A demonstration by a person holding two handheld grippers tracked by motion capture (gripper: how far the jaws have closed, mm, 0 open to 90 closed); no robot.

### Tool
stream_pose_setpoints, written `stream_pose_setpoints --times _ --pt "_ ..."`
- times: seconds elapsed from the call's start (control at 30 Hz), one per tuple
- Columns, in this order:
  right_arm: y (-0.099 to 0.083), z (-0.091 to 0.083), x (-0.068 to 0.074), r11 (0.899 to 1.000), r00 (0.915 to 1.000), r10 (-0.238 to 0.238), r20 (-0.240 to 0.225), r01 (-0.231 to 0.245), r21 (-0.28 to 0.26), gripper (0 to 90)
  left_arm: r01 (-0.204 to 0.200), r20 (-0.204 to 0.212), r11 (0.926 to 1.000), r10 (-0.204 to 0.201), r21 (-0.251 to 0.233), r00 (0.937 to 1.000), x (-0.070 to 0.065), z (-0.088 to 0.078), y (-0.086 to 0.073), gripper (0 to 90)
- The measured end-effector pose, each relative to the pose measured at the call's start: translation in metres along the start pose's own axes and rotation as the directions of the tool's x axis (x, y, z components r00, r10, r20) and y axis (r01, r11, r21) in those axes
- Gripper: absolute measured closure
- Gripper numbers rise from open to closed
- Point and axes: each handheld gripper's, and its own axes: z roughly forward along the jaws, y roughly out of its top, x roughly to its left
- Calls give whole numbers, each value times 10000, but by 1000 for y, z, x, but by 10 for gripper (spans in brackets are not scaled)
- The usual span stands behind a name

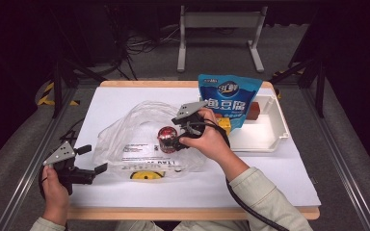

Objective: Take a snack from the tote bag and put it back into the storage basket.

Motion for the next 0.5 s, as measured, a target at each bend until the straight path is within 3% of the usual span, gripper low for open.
stream_pose_setpoints --times 0.5 --pt "-13 29 -8 9978 9975 377 597 -408 522 124 -1 12 10000 1 2 10000 0 0 0 6"
